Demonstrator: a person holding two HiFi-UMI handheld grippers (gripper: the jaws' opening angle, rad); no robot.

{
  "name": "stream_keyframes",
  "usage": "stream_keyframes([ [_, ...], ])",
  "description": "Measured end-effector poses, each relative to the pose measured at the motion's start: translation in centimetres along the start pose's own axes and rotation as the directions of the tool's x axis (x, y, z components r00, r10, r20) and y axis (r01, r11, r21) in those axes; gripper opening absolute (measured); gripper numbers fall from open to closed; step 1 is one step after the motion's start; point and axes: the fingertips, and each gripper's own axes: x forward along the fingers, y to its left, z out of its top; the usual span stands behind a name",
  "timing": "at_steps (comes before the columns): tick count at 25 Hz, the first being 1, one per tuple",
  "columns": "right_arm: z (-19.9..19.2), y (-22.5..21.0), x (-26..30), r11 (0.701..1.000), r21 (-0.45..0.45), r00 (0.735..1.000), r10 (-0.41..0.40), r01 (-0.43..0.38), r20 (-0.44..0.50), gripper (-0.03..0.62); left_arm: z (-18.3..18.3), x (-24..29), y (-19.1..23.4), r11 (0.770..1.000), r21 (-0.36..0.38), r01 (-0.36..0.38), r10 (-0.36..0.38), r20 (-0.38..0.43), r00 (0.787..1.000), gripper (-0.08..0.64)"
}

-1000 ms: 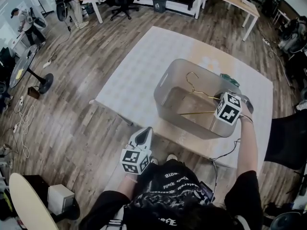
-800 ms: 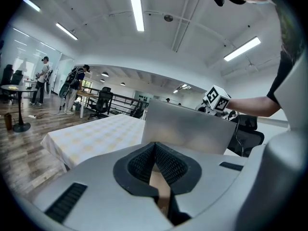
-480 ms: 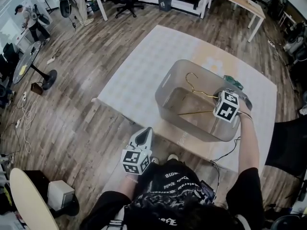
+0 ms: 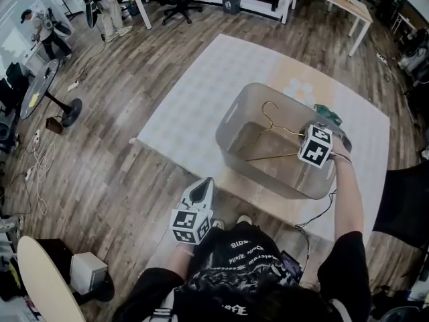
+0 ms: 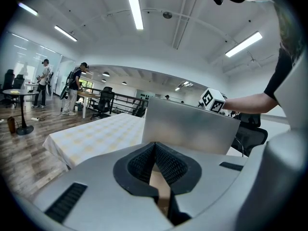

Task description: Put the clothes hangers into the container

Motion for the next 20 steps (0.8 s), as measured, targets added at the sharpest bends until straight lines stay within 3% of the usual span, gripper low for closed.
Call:
stream_keyframes([
  [11,-0.3,-0.6,0.6,0.999,0.031,1.0,0.019,-0.019,-0.012,0.022,0.8,0.4,-0.4,1.0,0.006,0.016,-0.016,0.001,1.0,0.02],
  [14,-0.5,-0.8,0.7,0.996,0.092,1.0,0.001,0.0,-0.018,0.069,0.7,0.7,-0.5,1.0,0.013,0.027,-0.027,0.002,1.0,0.02],
  [17,-0.3,-1.0,0.3,0.993,0.115,1.0,-0.018,0.019,-0.012,0.181,0.7,0.8,-0.6,0.999,0.016,0.034,-0.034,0.0,0.999,0.02],
  [20,-0.2,-1.1,-0.7,0.992,0.119,0.999,-0.034,0.034,0.002,0.212,0.7,0.7,-0.9,0.999,0.019,0.045,-0.045,-0.004,0.999,0.02],
])
